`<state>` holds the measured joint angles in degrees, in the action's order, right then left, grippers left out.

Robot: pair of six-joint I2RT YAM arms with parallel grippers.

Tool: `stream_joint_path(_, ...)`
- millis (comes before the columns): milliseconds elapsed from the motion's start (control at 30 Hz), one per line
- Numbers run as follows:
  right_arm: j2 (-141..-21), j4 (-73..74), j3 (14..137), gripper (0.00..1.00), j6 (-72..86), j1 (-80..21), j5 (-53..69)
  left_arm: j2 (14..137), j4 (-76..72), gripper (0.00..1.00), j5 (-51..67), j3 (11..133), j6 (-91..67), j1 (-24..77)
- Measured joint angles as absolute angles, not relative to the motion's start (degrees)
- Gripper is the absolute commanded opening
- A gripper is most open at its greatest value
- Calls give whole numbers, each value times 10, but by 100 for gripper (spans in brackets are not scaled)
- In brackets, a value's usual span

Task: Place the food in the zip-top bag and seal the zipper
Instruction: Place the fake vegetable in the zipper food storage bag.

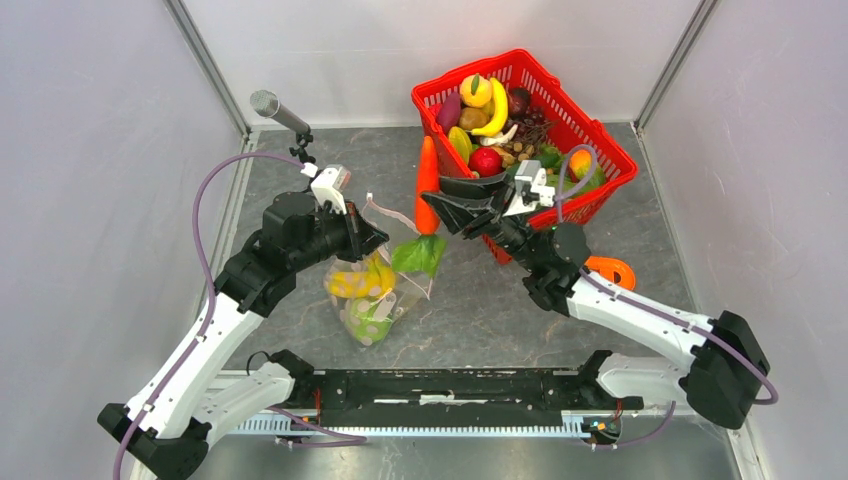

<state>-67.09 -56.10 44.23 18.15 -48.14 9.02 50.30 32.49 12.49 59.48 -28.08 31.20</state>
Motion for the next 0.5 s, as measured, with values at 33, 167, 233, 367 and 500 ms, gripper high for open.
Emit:
stream_joint_path(33, -677, -565, 443, 4, 181, -486, 92, 503, 325, 2, 125, 595, -281, 312)
stream_joint_path(167, -710, -574, 451, 3, 178, -501, 102, 503, 325, 2, 126, 595, -281, 312)
stream_joint_path(233, -730, -574, 460, 1, 165, -506, 106, 503, 325, 2, 126, 595, -281, 312)
stream_joint_path(367, -760, -562, 482, 0, 151, -506, 126, 503, 325, 2, 126, 595, -281, 312)
stream_joint_path(500, -774, -557, 502, 0, 144, -509, 135, 502, 326, 2, 126, 595, -281, 312)
